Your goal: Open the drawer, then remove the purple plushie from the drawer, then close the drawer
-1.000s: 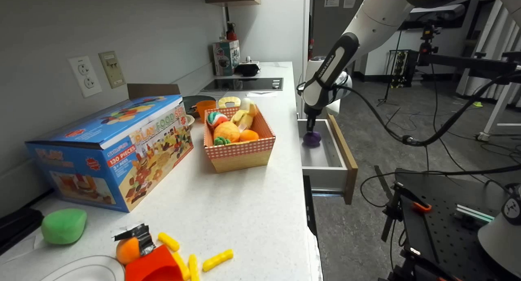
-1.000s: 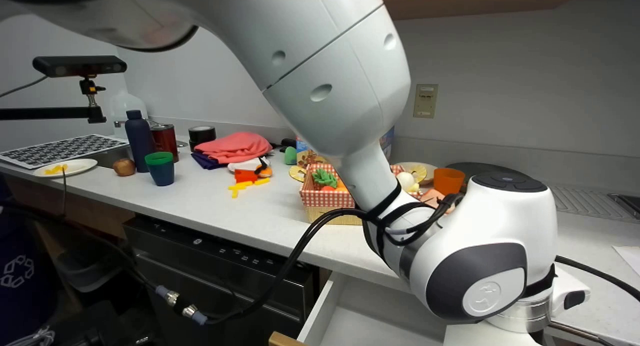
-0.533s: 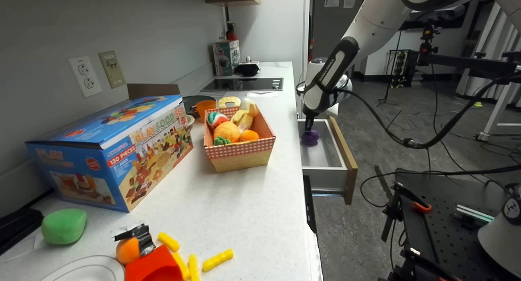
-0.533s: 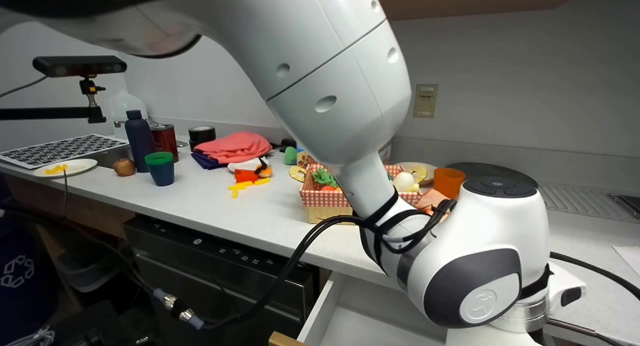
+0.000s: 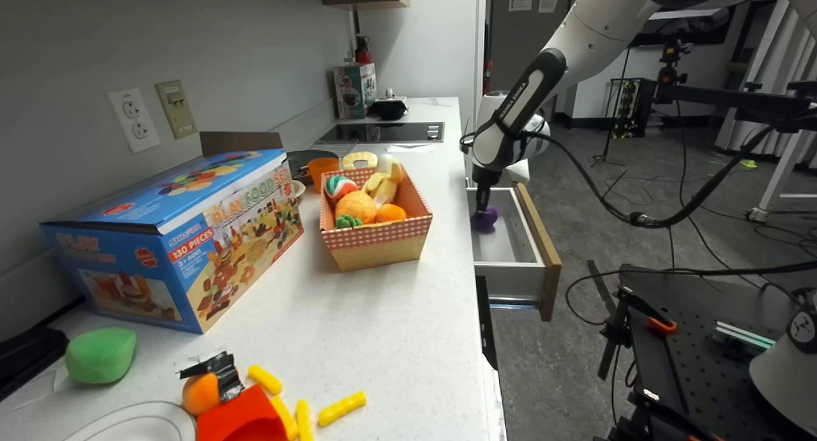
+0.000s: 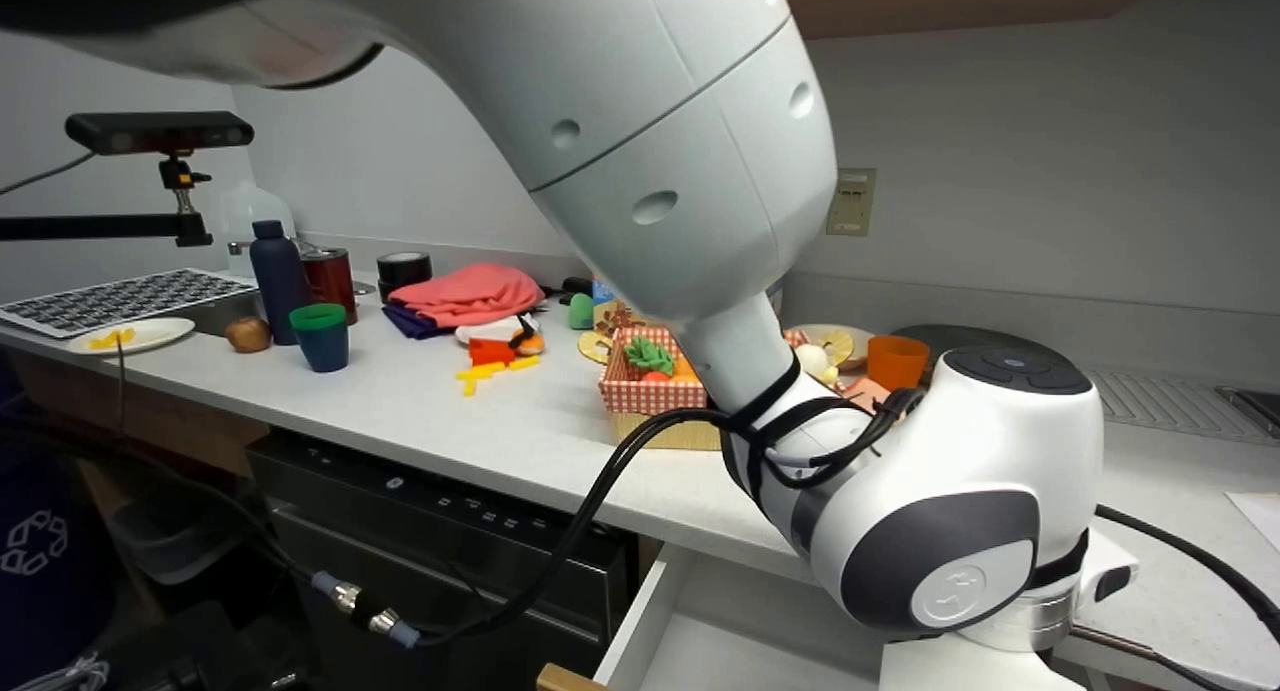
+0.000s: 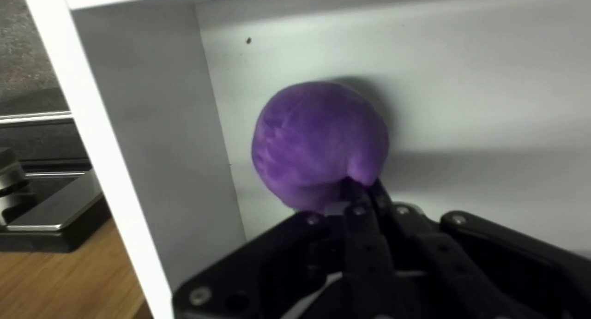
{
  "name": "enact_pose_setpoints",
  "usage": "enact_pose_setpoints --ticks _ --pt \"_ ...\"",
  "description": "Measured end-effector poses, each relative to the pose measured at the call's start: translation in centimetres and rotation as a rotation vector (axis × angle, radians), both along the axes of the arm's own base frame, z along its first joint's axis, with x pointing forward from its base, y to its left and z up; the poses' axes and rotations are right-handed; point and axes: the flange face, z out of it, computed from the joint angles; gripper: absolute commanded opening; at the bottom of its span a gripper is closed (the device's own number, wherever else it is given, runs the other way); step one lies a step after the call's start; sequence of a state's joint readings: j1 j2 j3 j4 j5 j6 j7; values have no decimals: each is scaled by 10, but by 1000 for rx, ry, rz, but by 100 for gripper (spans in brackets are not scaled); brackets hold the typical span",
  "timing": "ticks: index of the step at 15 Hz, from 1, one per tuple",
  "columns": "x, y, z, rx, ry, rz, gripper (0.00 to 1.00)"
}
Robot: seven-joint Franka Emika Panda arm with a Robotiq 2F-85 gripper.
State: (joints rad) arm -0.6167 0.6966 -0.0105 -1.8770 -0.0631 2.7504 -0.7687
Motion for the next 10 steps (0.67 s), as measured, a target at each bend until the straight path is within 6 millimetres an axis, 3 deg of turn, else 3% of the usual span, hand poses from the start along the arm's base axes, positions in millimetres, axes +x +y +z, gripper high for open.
enact_pose_setpoints --ticks 5,10 --pt "-36 -6 43 60 20 11 4" --pt "-38 0 43 70 26 17 4"
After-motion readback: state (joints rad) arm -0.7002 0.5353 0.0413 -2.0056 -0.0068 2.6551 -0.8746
